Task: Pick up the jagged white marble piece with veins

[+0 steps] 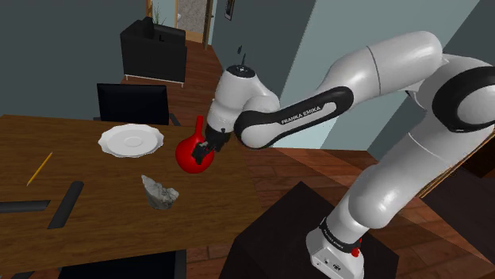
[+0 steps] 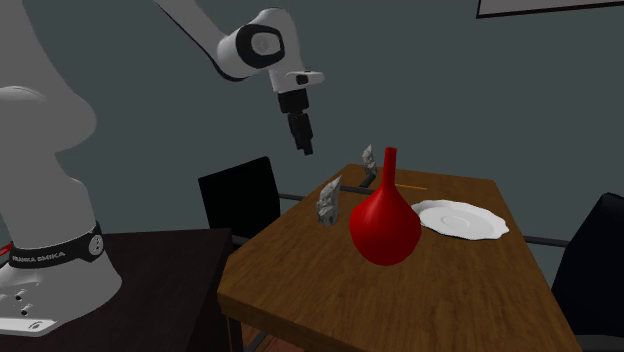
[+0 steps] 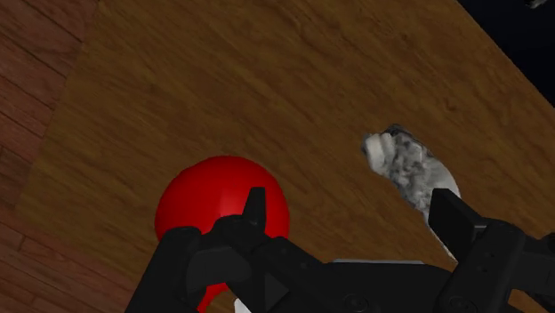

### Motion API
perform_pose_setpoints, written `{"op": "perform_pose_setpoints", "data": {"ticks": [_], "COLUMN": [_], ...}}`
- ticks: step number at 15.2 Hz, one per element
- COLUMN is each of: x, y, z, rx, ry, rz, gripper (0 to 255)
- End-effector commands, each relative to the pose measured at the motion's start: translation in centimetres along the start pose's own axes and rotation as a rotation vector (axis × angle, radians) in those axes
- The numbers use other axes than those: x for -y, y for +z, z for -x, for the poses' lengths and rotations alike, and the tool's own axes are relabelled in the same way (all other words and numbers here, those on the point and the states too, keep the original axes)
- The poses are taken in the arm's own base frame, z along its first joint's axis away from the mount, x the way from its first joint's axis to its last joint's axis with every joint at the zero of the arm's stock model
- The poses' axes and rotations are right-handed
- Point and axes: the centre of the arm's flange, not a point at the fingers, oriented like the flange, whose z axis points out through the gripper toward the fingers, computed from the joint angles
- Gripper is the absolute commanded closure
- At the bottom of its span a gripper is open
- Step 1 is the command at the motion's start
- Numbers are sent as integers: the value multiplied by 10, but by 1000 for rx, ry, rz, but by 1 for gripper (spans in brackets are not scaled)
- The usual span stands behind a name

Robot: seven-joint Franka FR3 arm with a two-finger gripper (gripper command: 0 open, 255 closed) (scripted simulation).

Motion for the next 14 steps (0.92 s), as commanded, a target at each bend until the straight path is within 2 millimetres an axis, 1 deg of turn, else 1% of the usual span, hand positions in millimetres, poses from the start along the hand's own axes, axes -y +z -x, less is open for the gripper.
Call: {"op": "perform_pose_setpoints", "data": {"ticks": [1, 14], "x": [15, 122], "y": [19, 144], "z": [-7, -56], "rx": [-15, -99], "ry": [-22, -161], "rz": [6, 49], "gripper": [0, 0]}}
